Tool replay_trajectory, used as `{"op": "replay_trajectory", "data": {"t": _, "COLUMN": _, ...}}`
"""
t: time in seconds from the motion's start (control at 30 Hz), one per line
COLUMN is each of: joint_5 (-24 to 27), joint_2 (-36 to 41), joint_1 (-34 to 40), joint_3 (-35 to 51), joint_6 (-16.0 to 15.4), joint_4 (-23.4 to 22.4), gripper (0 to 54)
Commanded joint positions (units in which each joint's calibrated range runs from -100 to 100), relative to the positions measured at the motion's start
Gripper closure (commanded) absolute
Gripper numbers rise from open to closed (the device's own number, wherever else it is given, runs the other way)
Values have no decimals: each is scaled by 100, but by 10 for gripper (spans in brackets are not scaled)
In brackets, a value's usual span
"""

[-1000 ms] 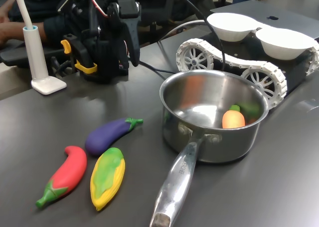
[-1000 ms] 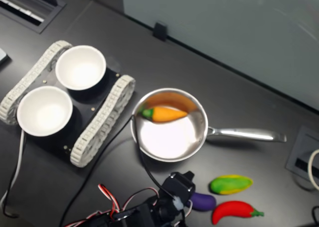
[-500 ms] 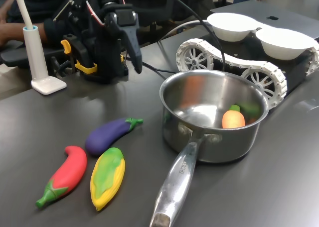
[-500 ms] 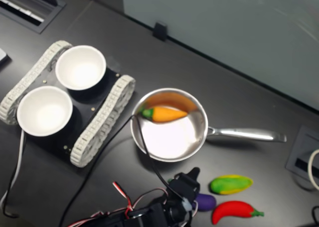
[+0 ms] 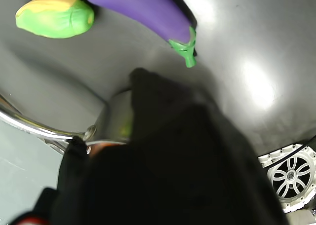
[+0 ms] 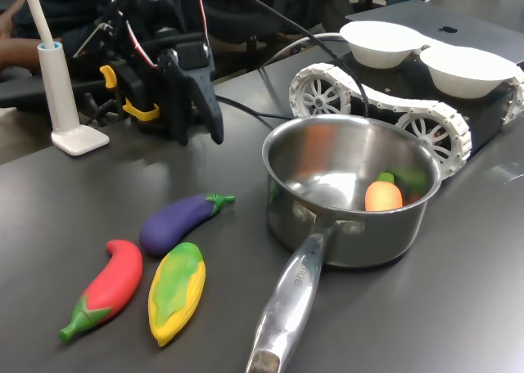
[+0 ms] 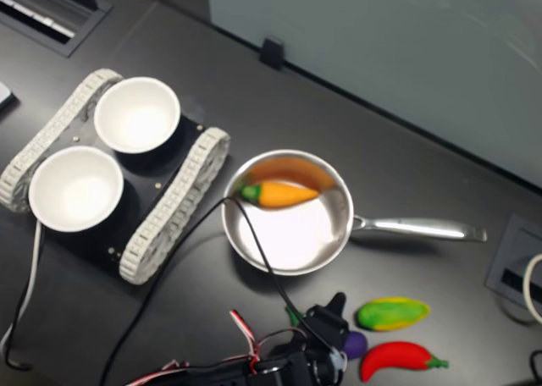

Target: Pick up the brinjal and place them in the pan

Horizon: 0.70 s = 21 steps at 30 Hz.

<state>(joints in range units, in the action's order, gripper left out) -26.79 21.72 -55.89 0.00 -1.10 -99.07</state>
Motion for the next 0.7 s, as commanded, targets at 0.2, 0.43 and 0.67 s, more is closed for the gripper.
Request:
{"op": "replay_trajectory", "data": {"t": 0.2, "joint_5": -205, "joint_2": -211, "joint_1": -363, "joint_3": 268, "joint_6": -16, "joint_4": 60, "gripper": 241}}
{"op": "replay_trajectory", "data": {"t": 0.43, "joint_5": -337, "joint_2": -362, "joint_1": -558, "joint_3": 32, "joint_6": 51, "joint_4": 179, "gripper": 243}}
{"op": "replay_trajectory", "data": {"t": 0.67, "joint_5": -430, "joint_2": -599, "joint_1": -707, "joint_3": -50, "joint_6": 119, "joint_4": 333, "gripper": 242}}
